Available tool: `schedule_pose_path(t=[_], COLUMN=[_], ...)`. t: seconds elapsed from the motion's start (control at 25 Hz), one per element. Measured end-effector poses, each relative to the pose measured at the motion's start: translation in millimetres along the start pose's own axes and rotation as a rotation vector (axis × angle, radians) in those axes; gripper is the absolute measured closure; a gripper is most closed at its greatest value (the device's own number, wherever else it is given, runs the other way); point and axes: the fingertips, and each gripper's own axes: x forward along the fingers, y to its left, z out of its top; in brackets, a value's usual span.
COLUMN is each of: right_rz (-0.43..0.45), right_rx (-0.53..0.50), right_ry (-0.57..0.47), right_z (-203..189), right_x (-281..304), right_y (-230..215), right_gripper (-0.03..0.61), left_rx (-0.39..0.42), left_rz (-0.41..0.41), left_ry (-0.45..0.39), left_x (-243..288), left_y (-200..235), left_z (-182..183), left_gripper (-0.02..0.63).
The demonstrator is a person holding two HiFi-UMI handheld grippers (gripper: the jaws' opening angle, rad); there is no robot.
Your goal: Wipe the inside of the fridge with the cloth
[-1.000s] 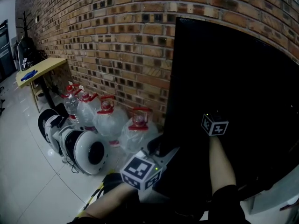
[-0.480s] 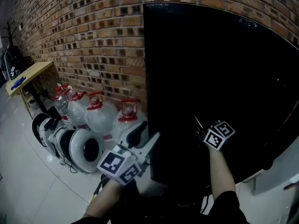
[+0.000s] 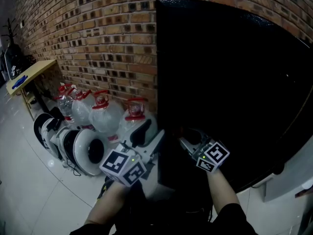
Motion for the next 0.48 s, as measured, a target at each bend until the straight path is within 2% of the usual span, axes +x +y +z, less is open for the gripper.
schedule_pose_path(t=[0.12, 0.36, 0.48], right_rz=[-0.031, -0.008, -0.043], right_rx=[0.008, -0.015, -0.011], right_ry=[-0.019, -0.017, -0.015], right_z=[-3, -3, -3], right_x=[3, 2, -1], right_y=[-5, -15, -28], right_gripper=[0.499, 0.497, 0.499], left_rx=[0.012, 0.012, 0.017], left_rz=[-0.006, -0.03, -0.042], left_ry=[0.018, 0.032, 0.032], left_x=[-2, 5, 9], left_y=[-4, -12, -14], left_z=[-6, -12, -10], left_gripper=[0.371, 0.371, 0.371])
